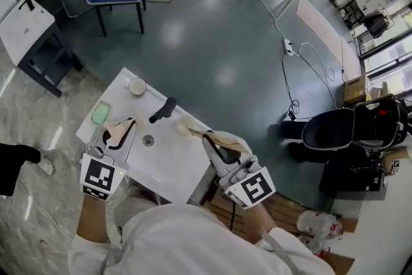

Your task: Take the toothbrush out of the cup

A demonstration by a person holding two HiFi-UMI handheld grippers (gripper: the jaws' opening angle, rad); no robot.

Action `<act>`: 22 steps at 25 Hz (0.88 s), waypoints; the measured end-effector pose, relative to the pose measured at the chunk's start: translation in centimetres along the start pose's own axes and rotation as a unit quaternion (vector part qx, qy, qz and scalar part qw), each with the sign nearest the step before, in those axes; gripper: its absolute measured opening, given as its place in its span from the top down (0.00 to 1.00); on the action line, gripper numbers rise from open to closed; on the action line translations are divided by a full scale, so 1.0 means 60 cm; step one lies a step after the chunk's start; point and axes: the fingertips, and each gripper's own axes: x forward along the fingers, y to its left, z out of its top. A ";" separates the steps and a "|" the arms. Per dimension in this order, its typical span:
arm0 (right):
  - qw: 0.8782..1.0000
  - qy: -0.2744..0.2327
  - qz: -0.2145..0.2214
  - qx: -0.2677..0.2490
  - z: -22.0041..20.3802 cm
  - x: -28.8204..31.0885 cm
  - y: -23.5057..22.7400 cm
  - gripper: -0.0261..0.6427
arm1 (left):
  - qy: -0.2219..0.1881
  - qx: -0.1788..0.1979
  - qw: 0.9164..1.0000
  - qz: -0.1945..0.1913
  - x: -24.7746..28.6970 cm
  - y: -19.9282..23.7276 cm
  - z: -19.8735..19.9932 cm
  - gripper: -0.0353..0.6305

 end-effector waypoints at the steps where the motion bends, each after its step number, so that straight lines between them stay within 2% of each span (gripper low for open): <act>1: 1.000 0.000 0.001 -0.001 0.000 0.002 0.001 0.90 | -0.001 0.002 1.000 0.000 -0.003 0.000 0.004 0.90; 8: 1.000 0.000 0.006 -0.008 0.000 0.011 0.003 0.90 | 0.006 0.013 1.000 0.000 -0.020 -0.006 0.027 0.90; 22: 1.000 -0.004 0.016 -0.020 0.010 0.009 0.018 0.90 | 0.017 0.015 1.000 0.005 -0.041 -0.014 0.027 0.90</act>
